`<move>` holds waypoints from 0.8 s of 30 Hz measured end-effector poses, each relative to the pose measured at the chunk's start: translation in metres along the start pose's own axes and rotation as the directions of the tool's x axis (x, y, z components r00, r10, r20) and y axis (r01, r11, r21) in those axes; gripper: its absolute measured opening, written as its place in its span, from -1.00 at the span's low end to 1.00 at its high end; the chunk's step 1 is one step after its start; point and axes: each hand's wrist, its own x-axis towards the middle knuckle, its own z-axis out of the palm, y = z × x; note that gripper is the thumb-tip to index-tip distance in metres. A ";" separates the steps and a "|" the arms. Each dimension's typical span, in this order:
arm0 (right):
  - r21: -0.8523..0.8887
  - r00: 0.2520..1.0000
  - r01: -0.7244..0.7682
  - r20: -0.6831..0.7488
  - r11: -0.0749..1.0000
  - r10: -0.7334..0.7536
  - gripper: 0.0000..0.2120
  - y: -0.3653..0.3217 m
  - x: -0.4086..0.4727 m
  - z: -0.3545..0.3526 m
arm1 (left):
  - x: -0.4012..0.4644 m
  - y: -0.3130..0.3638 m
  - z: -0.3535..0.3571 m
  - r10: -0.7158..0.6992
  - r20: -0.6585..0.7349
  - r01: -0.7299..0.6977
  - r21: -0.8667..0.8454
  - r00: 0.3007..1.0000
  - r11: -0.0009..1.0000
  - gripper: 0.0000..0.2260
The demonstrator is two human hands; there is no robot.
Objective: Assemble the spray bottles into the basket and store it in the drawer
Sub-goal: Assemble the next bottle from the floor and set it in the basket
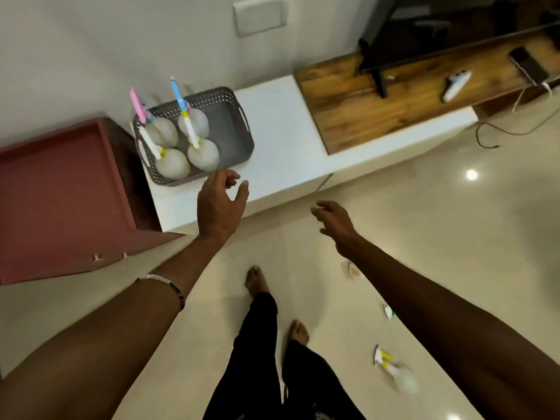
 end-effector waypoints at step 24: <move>0.334 0.884 -0.252 -0.301 0.908 0.357 -0.57 0.399 -0.251 -0.102 | -0.397 -0.023 0.079 -0.401 0.809 0.358 0.255 0.430 0.898 -0.64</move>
